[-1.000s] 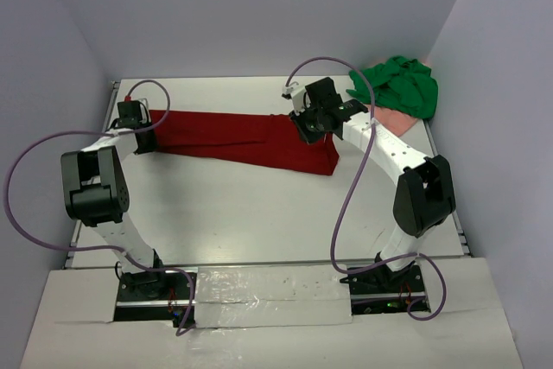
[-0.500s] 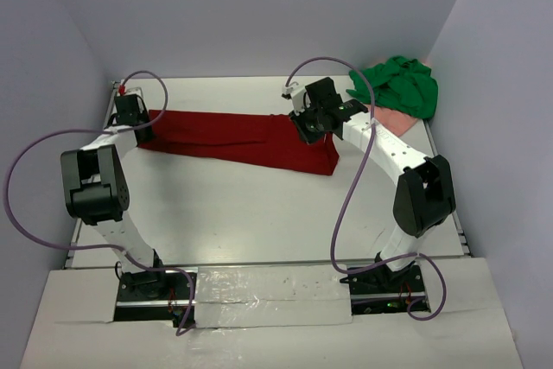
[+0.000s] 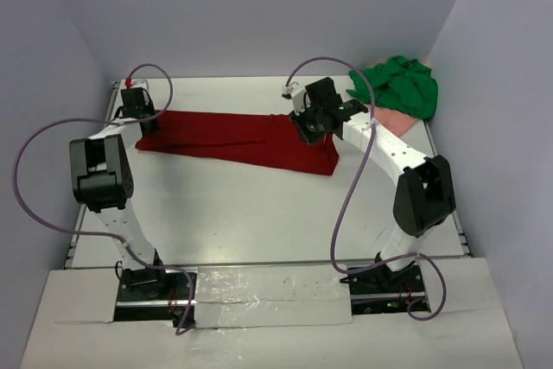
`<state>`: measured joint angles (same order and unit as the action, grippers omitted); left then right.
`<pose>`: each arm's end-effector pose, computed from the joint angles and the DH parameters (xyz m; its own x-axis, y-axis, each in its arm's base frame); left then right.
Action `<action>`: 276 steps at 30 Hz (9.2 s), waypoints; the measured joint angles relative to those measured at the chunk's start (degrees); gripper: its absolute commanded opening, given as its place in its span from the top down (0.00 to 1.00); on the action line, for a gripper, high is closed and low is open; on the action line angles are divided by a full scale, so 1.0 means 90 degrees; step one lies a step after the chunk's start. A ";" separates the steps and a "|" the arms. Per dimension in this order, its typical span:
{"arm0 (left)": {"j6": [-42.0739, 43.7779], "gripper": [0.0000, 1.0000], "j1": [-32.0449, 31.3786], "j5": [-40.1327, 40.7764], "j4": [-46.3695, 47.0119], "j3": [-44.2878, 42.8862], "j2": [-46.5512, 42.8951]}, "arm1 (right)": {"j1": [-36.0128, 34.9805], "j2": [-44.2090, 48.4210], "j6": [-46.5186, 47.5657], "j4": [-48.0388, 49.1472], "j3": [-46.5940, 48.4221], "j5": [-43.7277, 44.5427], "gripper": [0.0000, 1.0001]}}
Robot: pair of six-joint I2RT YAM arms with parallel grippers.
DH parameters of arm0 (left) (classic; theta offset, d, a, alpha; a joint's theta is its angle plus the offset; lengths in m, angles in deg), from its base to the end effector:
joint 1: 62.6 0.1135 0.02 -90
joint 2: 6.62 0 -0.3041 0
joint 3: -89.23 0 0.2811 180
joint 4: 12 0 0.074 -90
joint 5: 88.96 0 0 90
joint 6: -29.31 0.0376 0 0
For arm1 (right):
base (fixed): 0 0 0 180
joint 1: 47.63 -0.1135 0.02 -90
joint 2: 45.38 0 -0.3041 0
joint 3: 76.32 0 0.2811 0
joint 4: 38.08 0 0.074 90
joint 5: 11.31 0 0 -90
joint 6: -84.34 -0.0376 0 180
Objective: Fold and stack the t-shirts
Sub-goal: Fold the tshirt
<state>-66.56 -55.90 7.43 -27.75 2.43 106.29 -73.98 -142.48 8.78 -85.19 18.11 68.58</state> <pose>0.4700 0.0594 0.1956 -0.6390 -0.1774 -0.7485 -0.2650 0.9642 -0.0023 0.3645 0.1879 0.3174 -0.5283 -0.5356 -0.6587 -0.6921 0.7211 -0.0312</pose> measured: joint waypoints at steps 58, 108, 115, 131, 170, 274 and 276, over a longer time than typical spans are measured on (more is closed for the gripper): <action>0.6076 0.90 -0.5297 -0.2725 -0.8004 -0.1452 0.1192 | 0.0920 0.1863 -0.0272 -0.3308 0.3400 -0.0119 0.75; 0.1265 1.00 -0.5554 -0.3453 -0.1622 -0.6351 0.4121 | 0.1231 0.5246 -0.0449 -0.0678 -0.0299 0.2414 0.00; 0.1175 1.00 -0.5792 -0.3266 -0.2356 -0.7303 0.4719 | 0.1362 0.5467 -0.0437 -0.0542 0.0066 0.2589 0.00; 0.0248 1.00 -0.5462 -0.2305 -0.3111 -0.8012 0.5025 | 0.1783 0.5778 -0.0724 -0.0607 0.0765 0.2033 0.00; 0.0044 0.44 -0.2863 -0.1309 -0.1025 -0.2824 -0.1666 | 0.0432 0.4155 0.0022 0.0049 -0.2161 0.0114 0.00; 0.0561 0.43 0.1309 -0.4080 -0.2346 0.1916 -0.5442 | -0.5192 -0.0352 0.1273 -0.1780 0.0170 0.2574 1.00; 0.0612 0.43 0.1309 -0.4097 -0.2365 0.1916 -0.5440 | -0.4981 -0.0537 0.1418 -0.1666 0.0270 0.2752 1.00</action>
<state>-61.05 -44.12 -29.44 -49.03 19.68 57.33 -118.80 -147.31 21.54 -100.19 20.54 93.34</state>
